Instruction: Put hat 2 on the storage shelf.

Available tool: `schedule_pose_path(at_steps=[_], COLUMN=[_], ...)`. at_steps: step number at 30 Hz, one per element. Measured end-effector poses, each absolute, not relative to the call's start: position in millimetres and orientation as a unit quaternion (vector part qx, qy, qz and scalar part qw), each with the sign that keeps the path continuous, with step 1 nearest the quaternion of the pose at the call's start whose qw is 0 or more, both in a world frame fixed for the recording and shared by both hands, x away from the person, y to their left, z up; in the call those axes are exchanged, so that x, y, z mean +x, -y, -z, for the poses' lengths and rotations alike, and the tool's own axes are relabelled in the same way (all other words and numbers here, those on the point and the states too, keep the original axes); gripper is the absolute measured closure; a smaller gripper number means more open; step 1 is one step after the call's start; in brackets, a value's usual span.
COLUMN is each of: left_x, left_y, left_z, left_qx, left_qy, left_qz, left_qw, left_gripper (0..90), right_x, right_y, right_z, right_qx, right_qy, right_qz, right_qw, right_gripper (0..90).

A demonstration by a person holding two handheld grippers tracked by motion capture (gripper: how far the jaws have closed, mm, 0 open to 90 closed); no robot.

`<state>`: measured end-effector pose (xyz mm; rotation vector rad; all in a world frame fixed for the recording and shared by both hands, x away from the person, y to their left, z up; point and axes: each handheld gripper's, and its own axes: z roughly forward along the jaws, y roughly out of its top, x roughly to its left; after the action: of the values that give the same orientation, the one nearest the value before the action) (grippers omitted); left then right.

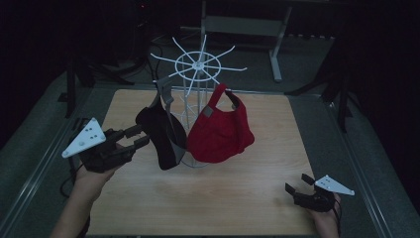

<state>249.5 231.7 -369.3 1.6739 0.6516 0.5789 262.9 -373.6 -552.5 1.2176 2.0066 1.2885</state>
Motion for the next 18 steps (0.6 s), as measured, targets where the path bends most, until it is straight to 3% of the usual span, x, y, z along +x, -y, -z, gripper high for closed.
schedule_pose_path(at_steps=[18], left_x=[241.2], left_y=[-250.0], left_z=[448.4], left_qx=[0.737], left_qy=[-0.318], left_qz=[-0.23], left_qw=[0.55], left_gripper=[58.5], right_x=[262.2], right_y=[371.9], right_z=[552.0], right_qx=[0.442], right_qy=[-0.73], right_qz=[-0.466], right_qw=[0.236], right_gripper=[15.7])
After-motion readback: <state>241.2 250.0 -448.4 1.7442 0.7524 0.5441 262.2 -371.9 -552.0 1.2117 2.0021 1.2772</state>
